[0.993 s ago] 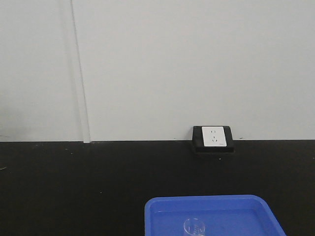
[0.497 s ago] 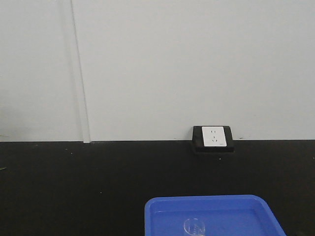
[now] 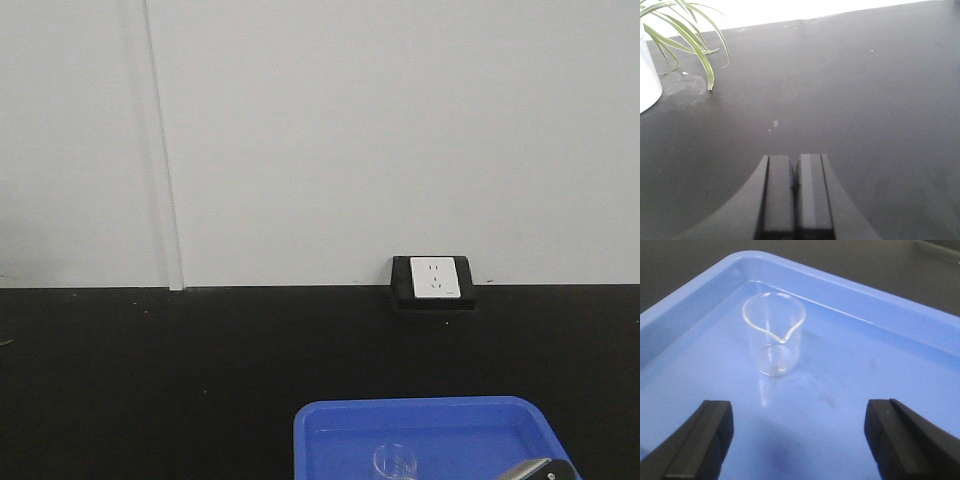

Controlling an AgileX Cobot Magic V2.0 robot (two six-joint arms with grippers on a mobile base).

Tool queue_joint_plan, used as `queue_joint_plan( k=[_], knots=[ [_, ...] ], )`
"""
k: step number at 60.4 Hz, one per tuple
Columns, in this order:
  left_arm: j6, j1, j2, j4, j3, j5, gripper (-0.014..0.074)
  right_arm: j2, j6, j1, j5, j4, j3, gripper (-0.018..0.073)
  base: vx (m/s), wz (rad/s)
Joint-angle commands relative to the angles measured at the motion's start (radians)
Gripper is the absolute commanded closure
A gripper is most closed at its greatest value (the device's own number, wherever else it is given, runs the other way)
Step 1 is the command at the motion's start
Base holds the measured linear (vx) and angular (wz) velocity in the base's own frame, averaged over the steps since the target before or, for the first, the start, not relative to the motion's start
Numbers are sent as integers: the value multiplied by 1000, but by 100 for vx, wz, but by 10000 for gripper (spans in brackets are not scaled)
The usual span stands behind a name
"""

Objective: Move beaker to silver tray on left bench
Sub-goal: 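Reach the right gripper down around the clear beaker in the blue tray, then close the right gripper on the beaker and lift it from the tray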

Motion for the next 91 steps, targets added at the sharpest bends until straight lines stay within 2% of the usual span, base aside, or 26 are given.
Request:
queue_joint_plan(
  k=[1,7,17,32,47,55,72,79,84,91],
  knots=[
    [-2,-5,-7,-3,20,-81,595,63,-10,4,-161,-4,-52,-35,0,0],
    [-2,-5,-7,-3,20,-81,595,151,-5,4,-184,-9,-114,-35,0,0],
    [-2,-5,-7,-3,20,-81,595,255,44,4,-181,-84,-232,-35,0,0],
    [-2,-5,-7,-3,20,-81,595,378,106,4,-181,-118,-397,-35,0,0],
    [-2,-5,-7,-3,20,-81,595,451,154,4,-182,-190,-481,-11,0,0],
    [-2,-5,-7,-3,20,-81,595,475,154,4,-188,-224,-489,78,0,0],
    [-2,-5,-7,-3,20,-81,595,399,152,4,-174,-262,-489,450,0,0],
    [-2,-5,-7,-3,20,-81,595,312,238,4,-106,-301,-489,577,0,0],
    [-2,-5,-7,-3,20,-81,595,233,326,4,-50,-348,-489,575,0,0],
    [-2,-5,-7,-3,20,-81,595,128,368,4,29,-421,-489,574,0,0]
  ],
)
